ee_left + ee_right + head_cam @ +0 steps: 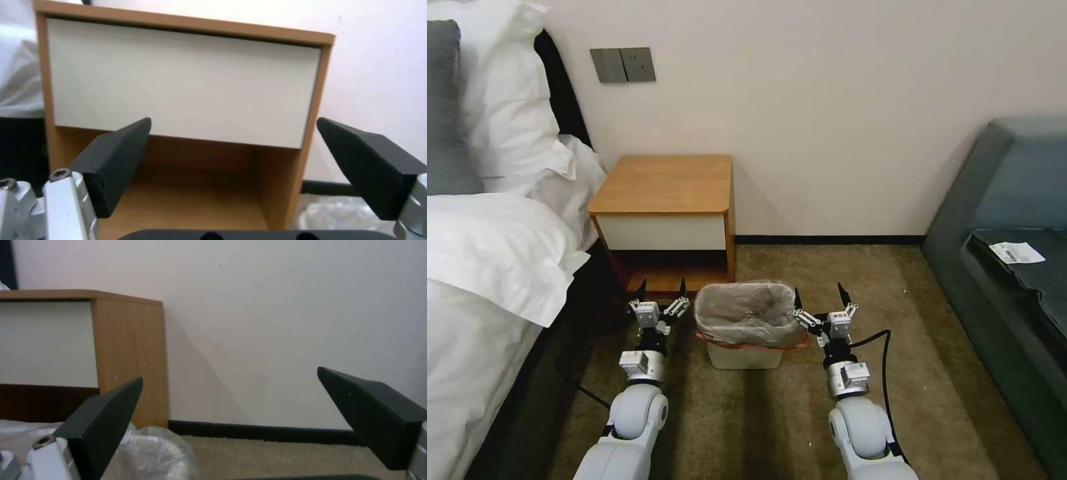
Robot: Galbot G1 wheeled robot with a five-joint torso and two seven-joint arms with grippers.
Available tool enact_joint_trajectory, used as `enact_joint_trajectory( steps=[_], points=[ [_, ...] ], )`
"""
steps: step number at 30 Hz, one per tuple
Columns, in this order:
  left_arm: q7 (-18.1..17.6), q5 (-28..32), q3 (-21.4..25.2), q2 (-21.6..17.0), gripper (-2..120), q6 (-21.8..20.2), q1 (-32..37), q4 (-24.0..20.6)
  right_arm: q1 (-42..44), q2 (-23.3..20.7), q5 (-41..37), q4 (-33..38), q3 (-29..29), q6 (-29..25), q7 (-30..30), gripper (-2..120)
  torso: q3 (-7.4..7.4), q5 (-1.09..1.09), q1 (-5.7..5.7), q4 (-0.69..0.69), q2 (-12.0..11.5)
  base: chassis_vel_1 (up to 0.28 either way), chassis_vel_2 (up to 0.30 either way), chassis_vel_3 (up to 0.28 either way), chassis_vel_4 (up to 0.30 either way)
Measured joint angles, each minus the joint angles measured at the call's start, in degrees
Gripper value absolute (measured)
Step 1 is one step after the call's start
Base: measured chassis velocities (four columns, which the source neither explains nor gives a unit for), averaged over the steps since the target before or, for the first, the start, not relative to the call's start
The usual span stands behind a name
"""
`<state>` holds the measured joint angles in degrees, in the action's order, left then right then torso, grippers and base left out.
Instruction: Pick up the garbage bag from the table and place it over the trash can.
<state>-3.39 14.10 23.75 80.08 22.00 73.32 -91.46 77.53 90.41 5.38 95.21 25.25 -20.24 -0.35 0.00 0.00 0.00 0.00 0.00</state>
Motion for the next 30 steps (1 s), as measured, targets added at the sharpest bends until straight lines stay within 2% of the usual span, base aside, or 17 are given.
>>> enact_joint_trajectory(
  steps=[5, 30],
  points=[
    [1.42, 0.03, 0.05, 0.15, 88, 0.47, 0.26, -0.14, 0.19, 0.02, -0.08, 0.26, 0.49, -0.20, -0.85, 100, 0.00, 0.00, 0.00, 0.00, 0.00, 0.000, 0.000, 0.000, 0.000],
    [1.28, 0.18, 0.03, 0.16, 88, 0.02, 0.30, -0.42, 0.17, -0.08, -0.23, 0.56, 0.46, -0.08, -0.98, 100, 0.00, 0.00, 0.00, 0.00, 0.00, 0.000, 0.000, 0.000, 0.000]
  ],
)
